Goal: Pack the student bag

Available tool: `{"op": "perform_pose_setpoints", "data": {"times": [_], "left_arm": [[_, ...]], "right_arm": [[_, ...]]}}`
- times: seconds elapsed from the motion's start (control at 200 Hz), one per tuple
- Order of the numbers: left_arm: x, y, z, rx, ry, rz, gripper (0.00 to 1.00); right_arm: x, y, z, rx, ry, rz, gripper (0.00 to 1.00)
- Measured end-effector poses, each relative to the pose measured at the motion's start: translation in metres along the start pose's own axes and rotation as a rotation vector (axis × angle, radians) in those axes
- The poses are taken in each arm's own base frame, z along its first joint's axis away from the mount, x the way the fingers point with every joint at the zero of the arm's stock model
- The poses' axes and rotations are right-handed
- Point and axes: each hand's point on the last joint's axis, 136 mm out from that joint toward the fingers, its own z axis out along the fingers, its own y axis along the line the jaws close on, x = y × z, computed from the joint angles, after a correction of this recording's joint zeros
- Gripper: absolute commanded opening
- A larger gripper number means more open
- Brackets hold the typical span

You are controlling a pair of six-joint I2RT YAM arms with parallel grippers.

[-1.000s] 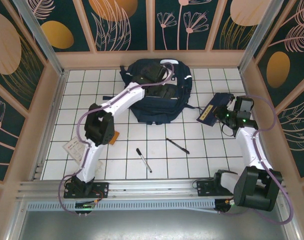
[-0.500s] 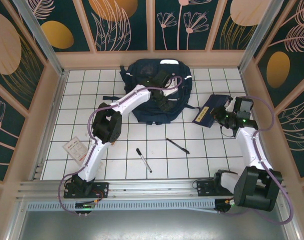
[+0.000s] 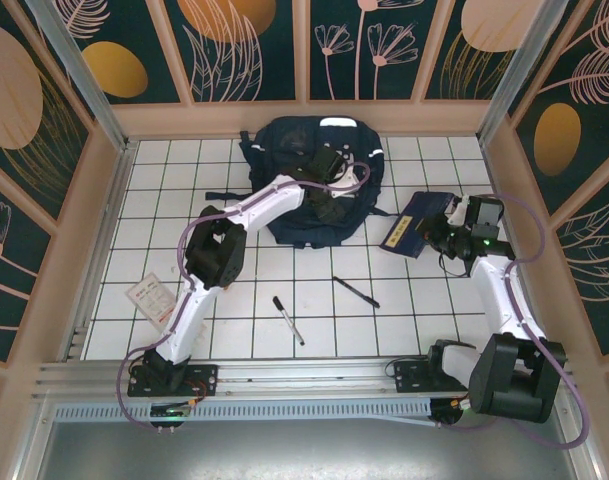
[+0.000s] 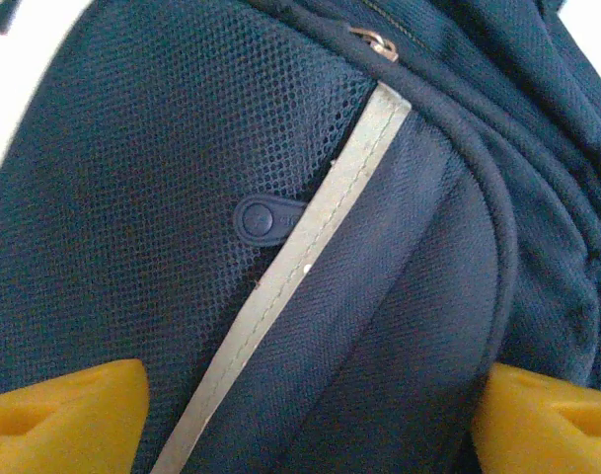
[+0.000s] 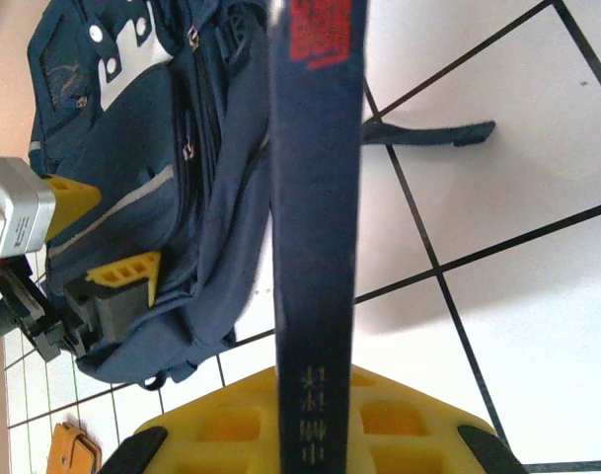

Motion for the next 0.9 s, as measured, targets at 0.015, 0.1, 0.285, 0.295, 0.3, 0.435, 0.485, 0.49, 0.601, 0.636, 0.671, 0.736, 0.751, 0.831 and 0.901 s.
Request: {"op": "perform_pose_setpoints", "data": {"times": [0.015,0.1,0.285,0.295,0.3,0.435,0.485,0.49,0.601,0.636,0.671,0.736,0.751,0.831,0.901], "left_arm": [[-0.001,0.0,0.0,-0.008,0.001,0.002,0.76],[-0.007,0.002,-0.001,-0.044,-0.005,-0.004,0.61],[-0.014,0.004,0.001,-0.088,-0.032,-0.009,0.0],[-0.015,0.004,0.001,-0.089,-0.034,-0.009,0.0],[-0.015,0.003,0.001,-0.089,-0.033,-0.008,0.0],[-0.02,0.006,-0.007,-0.105,-0.05,-0.015,0.0],[-0.025,0.011,-0.017,-0.123,-0.068,-0.024,0.0],[-0.026,0.012,-0.019,-0.126,-0.071,-0.025,0.0],[-0.051,0.04,-0.06,-0.206,-0.154,-0.058,0.0],[-0.061,0.054,-0.078,-0.243,-0.19,-0.072,0.0],[-0.07,0.067,-0.095,-0.275,-0.223,-0.087,0.0],[-0.086,0.09,-0.126,-0.333,-0.285,-0.115,0.0],[-0.089,0.095,-0.132,-0.345,-0.3,-0.122,0.0],[-0.1,0.113,-0.163,-0.394,-0.359,-0.15,0.0],[-0.1,0.122,-0.18,-0.414,-0.381,-0.169,0.0]], "right_arm": [[0.0,0.0,0.0,-0.001,0.001,-0.001,0.0],[0.002,0.0,0.001,-0.002,0.006,-0.002,0.0],[0.015,-0.004,0.005,-0.01,0.044,-0.009,0.0],[0.016,-0.004,0.005,-0.012,0.046,-0.011,0.0],[0.016,-0.004,0.006,-0.012,0.047,-0.01,0.0],[0.029,0.011,0.007,-0.113,0.118,-0.015,0.0],[0.035,0.021,0.006,-0.179,0.159,-0.013,0.0],[0.036,0.022,0.006,-0.188,0.164,-0.013,0.0],[0.051,0.047,0.003,-0.32,0.248,-0.017,0.0],[0.055,0.052,0.002,-0.344,0.266,-0.02,0.0],[0.058,0.056,0.001,-0.367,0.283,-0.023,0.0],[0.063,0.063,-0.003,-0.413,0.313,-0.021,0.0],[0.064,0.065,-0.003,-0.426,0.322,-0.019,0.0],[0.071,0.078,-0.004,-0.504,0.374,-0.008,0.0],[0.079,0.09,0.0,-0.55,0.421,0.0,0.0]]}}
